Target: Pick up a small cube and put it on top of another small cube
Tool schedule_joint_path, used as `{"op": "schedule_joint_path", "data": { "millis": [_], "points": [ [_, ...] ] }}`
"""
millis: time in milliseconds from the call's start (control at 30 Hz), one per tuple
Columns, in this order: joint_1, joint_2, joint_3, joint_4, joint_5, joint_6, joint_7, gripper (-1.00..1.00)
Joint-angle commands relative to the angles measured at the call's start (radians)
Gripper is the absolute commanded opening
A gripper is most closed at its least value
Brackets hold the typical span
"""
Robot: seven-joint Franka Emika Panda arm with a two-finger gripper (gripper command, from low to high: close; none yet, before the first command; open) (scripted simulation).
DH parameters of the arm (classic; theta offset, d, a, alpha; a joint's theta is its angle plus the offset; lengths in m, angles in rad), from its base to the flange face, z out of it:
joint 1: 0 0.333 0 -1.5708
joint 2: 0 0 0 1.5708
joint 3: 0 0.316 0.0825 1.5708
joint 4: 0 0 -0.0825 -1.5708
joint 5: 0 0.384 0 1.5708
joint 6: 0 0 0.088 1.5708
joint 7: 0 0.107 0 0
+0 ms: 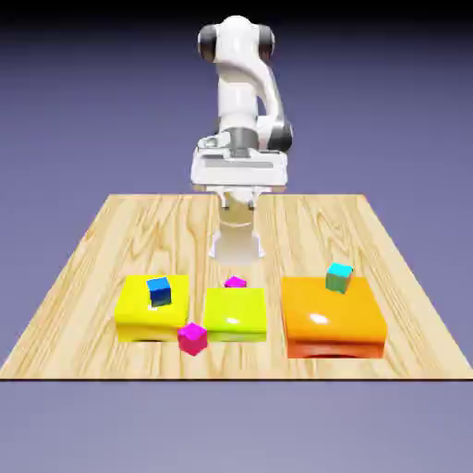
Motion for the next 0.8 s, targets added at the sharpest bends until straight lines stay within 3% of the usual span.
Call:
{"op": "schedule_joint_path", "data": {
  "millis": [0,767],
  "points": [
    [-0.009,-0.012,0.036,-0.001,-0.038,0.007,0.023,0.0],
    [-0.206,-0.287,0.87,-0.035,-0.906,0.177,0.558,0.0]
  ]
}}
